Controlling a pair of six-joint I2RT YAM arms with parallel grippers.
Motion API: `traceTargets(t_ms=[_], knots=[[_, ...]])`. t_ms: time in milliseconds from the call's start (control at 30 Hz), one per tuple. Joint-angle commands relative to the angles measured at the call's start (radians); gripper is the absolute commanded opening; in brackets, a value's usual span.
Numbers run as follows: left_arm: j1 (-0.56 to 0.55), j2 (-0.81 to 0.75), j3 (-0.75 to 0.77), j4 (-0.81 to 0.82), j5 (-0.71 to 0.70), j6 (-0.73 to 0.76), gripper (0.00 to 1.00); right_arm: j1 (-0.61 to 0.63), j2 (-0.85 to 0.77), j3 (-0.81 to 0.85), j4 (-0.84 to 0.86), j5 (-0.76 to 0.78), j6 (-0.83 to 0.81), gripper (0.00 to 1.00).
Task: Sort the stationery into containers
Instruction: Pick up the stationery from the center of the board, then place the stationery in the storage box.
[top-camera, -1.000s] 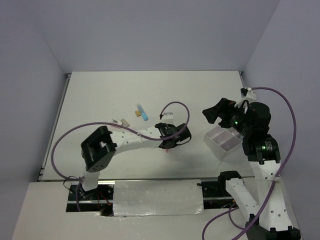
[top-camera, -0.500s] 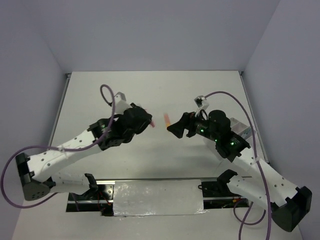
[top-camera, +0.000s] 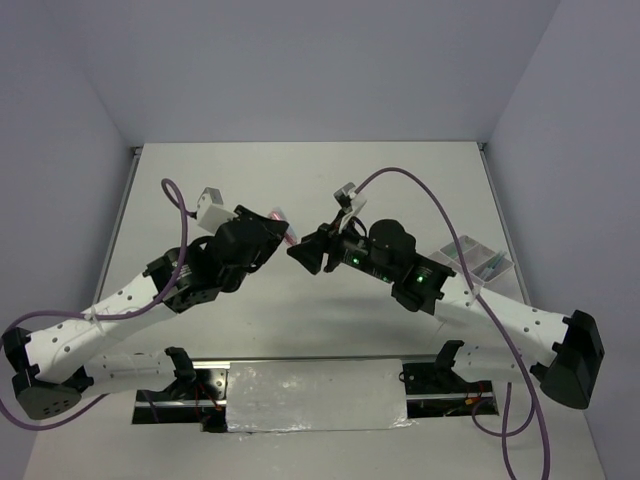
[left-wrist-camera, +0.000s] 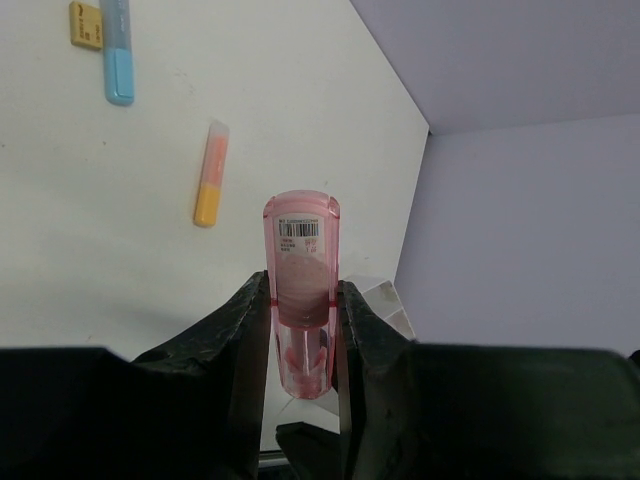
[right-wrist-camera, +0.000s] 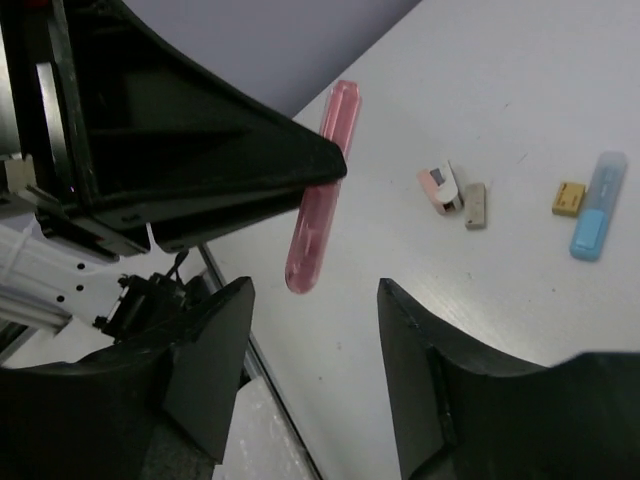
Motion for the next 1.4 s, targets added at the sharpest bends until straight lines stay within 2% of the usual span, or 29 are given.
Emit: traceTargets(t_ms=[0, 200, 500, 567, 633, 667, 767, 800, 833, 867, 900, 1067, 1167, 1300, 1333, 1367], knots=[[0.005, -0.018, -0.002, 0.033, 0.001, -0.02, 0.0, 0.017, 0.022, 0.074, 0.105, 0.076, -0.033, 0.58], [0.005, -0.01, -0.008, 0.059, 0.024, -0.008, 0.0, 0.021, 0.084, 0.11, 0.095, 0.064, -0.03, 0.43], [0.005, 0.01, 0.002, 0.077, 0.04, -0.005, 0.0, 0.021, 0.114, 0.136, 0.05, 0.067, -0.019, 0.34], [0.005, 0.014, 0.002, 0.077, 0.041, -0.003, 0.0, 0.021, 0.108, 0.131, 0.046, 0.073, -0.019, 0.26], [0.005, 0.017, 0.002, 0.073, 0.04, -0.003, 0.0, 0.021, 0.093, 0.13, 0.03, 0.087, -0.01, 0.0], [0.005, 0.019, 0.002, 0.07, 0.034, -0.005, 0.02, 0.021, 0.087, 0.125, 0.024, 0.127, -0.002, 0.0], [0.005, 0.017, -0.002, 0.056, 0.018, -0.011, 0.31, 0.023, 0.079, 0.143, -0.025, 0.152, -0.002, 0.0], [0.005, 0.016, -0.004, 0.054, 0.003, -0.008, 0.65, 0.02, 0.079, 0.151, -0.068, 0.158, 0.001, 0.0], [0.005, 0.014, -0.004, 0.058, -0.008, 0.0, 0.83, 0.018, 0.078, 0.159, -0.089, 0.167, 0.002, 0.0], [0.005, 0.017, 0.007, 0.041, -0.017, -0.001, 0.96, 0.015, 0.076, 0.166, -0.111, 0.176, 0.01, 0.0], [0.006, 0.02, 0.016, 0.027, -0.038, -0.001, 0.99, 0.012, 0.073, 0.17, -0.146, 0.196, 0.021, 0.0], [0.096, 0.048, 0.135, -0.083, -0.1, 0.121, 0.99, -0.081, 0.03, 0.142, -0.35, 0.225, 0.136, 0.0], [0.196, 0.059, 0.175, -0.073, -0.056, 0.276, 0.99, -0.143, -0.004, 0.136, -0.466, 0.265, 0.142, 0.0], [0.307, 0.085, 0.206, -0.099, 0.055, 0.446, 0.99, -0.382, -0.017, 0.168, -0.741, 0.224, 0.125, 0.0], [0.331, 0.092, 0.203, -0.113, 0.105, 0.513, 0.99, -0.496, -0.027, 0.162, -0.764, 0.178, 0.115, 0.0], [0.339, 0.094, 0.197, -0.125, 0.127, 0.537, 0.99, -0.549, -0.04, 0.153, -0.78, 0.152, 0.105, 0.0]])
